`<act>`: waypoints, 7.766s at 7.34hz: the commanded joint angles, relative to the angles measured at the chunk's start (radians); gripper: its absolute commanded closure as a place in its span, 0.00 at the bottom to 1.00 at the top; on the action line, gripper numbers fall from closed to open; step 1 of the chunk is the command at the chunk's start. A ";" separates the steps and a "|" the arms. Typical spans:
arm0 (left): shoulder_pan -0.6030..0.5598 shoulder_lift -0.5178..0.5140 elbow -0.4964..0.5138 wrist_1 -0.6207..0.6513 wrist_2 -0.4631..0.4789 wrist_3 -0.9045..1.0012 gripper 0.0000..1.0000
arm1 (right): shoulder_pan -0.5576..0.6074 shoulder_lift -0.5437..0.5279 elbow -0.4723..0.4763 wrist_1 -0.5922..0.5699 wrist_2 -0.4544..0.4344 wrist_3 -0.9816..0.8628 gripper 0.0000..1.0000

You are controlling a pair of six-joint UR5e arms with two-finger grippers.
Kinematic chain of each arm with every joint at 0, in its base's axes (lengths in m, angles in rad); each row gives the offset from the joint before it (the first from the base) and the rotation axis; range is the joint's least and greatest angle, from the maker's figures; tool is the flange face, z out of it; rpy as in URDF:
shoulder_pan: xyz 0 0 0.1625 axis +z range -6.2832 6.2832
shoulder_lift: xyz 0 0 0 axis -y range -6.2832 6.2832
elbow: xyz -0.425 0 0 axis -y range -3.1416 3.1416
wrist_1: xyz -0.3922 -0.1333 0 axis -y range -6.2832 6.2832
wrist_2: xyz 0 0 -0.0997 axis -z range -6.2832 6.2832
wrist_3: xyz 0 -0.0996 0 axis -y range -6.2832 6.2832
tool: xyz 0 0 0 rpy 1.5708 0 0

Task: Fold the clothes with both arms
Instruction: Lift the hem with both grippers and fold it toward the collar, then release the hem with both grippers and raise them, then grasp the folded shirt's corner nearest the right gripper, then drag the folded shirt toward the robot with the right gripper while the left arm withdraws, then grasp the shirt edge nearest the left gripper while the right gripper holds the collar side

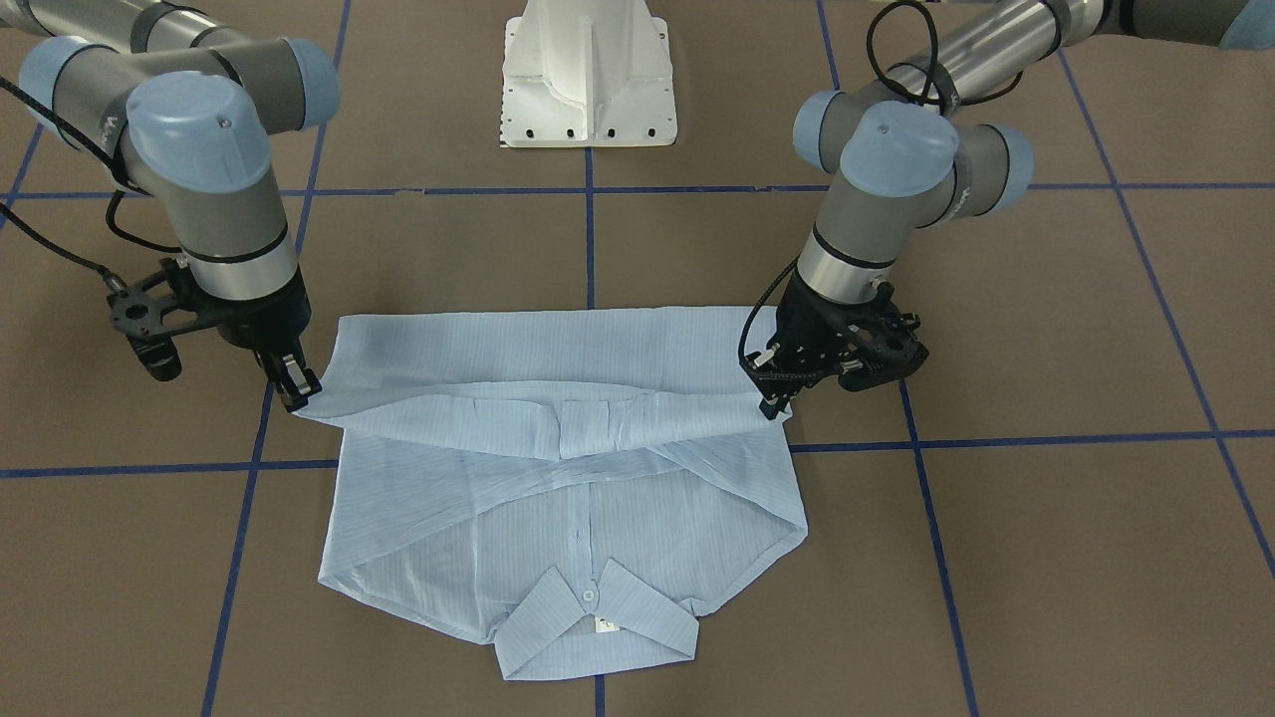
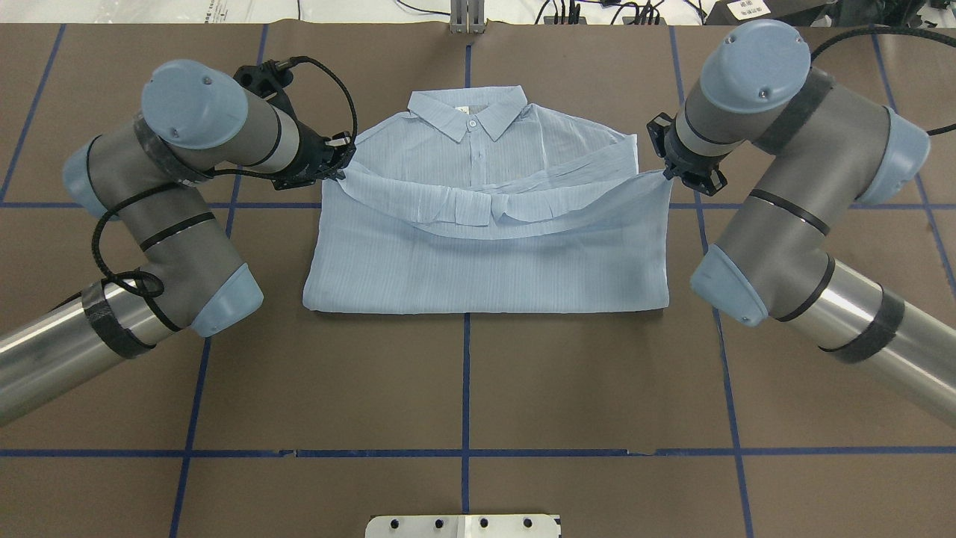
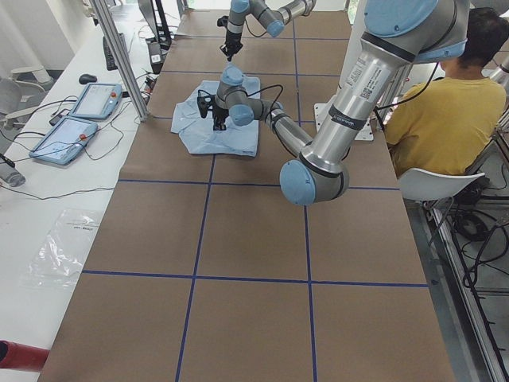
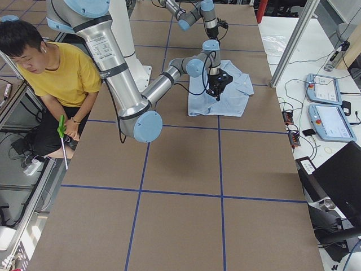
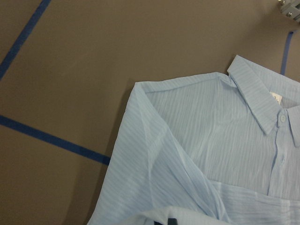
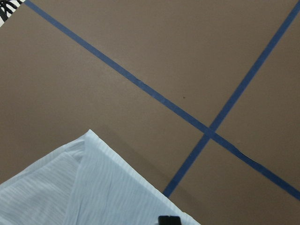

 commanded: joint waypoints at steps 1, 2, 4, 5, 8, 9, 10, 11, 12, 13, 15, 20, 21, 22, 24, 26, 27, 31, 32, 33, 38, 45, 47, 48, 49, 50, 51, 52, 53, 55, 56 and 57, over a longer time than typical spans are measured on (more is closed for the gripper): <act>-0.023 -0.038 0.117 -0.080 0.002 0.001 1.00 | 0.022 0.069 -0.153 0.077 0.011 -0.003 1.00; -0.034 -0.062 0.165 -0.106 0.002 0.001 1.00 | 0.024 0.086 -0.194 0.082 0.011 -0.006 1.00; -0.044 -0.079 0.298 -0.247 0.006 0.001 1.00 | 0.044 0.103 -0.286 0.172 0.010 -0.006 1.00; -0.044 -0.082 0.306 -0.248 0.036 0.001 1.00 | 0.044 0.122 -0.332 0.201 0.008 -0.008 1.00; -0.044 -0.110 0.355 -0.249 0.055 0.001 1.00 | 0.044 0.181 -0.432 0.249 0.008 -0.006 1.00; -0.044 -0.117 0.366 -0.249 0.056 0.001 1.00 | 0.044 0.181 -0.446 0.254 0.008 -0.008 1.00; -0.044 -0.117 0.375 -0.266 0.056 0.001 1.00 | 0.042 0.181 -0.448 0.255 0.008 -0.008 1.00; -0.044 -0.117 0.390 -0.281 0.056 0.001 1.00 | 0.039 0.181 -0.452 0.255 0.005 -0.009 1.00; -0.044 -0.117 0.400 -0.286 0.056 0.001 0.86 | 0.037 0.185 -0.452 0.263 0.003 -0.009 1.00; -0.044 -0.116 0.403 -0.286 0.056 0.002 0.76 | 0.039 0.186 -0.452 0.264 0.005 -0.009 0.47; -0.067 -0.116 0.403 -0.312 0.052 0.002 0.46 | 0.039 0.189 -0.445 0.267 0.005 -0.005 0.00; -0.092 -0.105 0.389 -0.334 0.041 0.027 0.45 | -0.122 -0.178 0.020 0.278 0.022 0.096 0.00; -0.092 -0.105 0.389 -0.334 0.041 0.027 0.44 | -0.152 -0.180 0.020 0.278 0.014 0.141 0.00; -0.092 -0.105 0.388 -0.334 0.041 0.028 0.45 | -0.168 -0.180 0.013 0.278 0.014 0.178 0.00; -0.092 -0.105 0.386 -0.334 0.041 0.027 0.45 | -0.183 -0.184 -0.004 0.278 0.016 0.180 0.03; -0.092 -0.105 0.378 -0.329 0.041 0.025 0.45 | -0.197 -0.190 -0.017 0.278 0.016 0.184 0.14; -0.092 -0.104 0.378 -0.329 0.041 0.025 0.45 | -0.199 -0.192 -0.015 0.280 0.016 0.192 0.41; -0.092 -0.099 0.368 -0.320 0.041 0.027 0.45 | -0.197 -0.193 0.005 0.281 0.019 0.187 1.00; -0.092 -0.101 0.366 -0.320 0.041 0.027 0.45 | -0.196 -0.196 0.034 0.281 0.022 0.192 1.00; -0.092 -0.101 0.363 -0.320 0.039 0.027 0.45 | -0.215 -0.234 0.104 0.280 0.028 0.204 1.00; -0.086 0.008 0.132 -0.318 -0.123 0.018 0.46 | -0.556 -0.543 0.454 0.264 0.176 0.275 1.00; 0.087 0.128 -0.077 -0.251 -0.192 -0.226 0.32 | -0.595 -0.542 0.516 0.270 0.177 0.425 0.00; 0.147 0.131 -0.149 -0.091 -0.191 -0.234 0.32 | -0.431 -0.494 0.511 0.267 0.195 0.420 0.00; 0.197 0.142 -0.151 -0.065 -0.129 -0.255 0.33 | -0.370 -0.474 0.491 0.264 0.195 0.420 0.00; 0.240 0.145 -0.143 -0.057 -0.090 -0.265 0.33 | -0.336 -0.453 0.455 0.264 0.188 0.420 0.00; 0.244 0.136 -0.146 -0.039 -0.087 -0.277 0.33 | -0.316 -0.396 0.403 0.264 0.181 0.411 0.00; 0.244 0.143 -0.151 -0.039 -0.085 -0.307 0.32 | -0.305 -0.385 0.393 0.264 0.178 0.408 0.00; 0.245 0.142 -0.154 -0.018 -0.085 -0.321 0.31 | -0.302 -0.385 0.390 0.264 0.175 0.408 0.00; 0.247 0.137 -0.154 0.014 -0.083 -0.323 0.31 | -0.302 -0.385 0.388 0.264 0.175 0.408 0.00; 0.253 0.145 -0.152 0.018 -0.082 -0.340 0.28 | -0.302 -0.381 0.379 0.264 0.175 0.410 0.00; 0.261 0.149 -0.152 0.018 -0.082 -0.341 0.28 | -0.303 -0.377 0.364 0.266 0.162 0.411 0.00; 0.265 0.151 -0.152 0.018 -0.082 -0.343 0.29 | -0.308 -0.353 0.349 0.266 0.143 0.411 0.00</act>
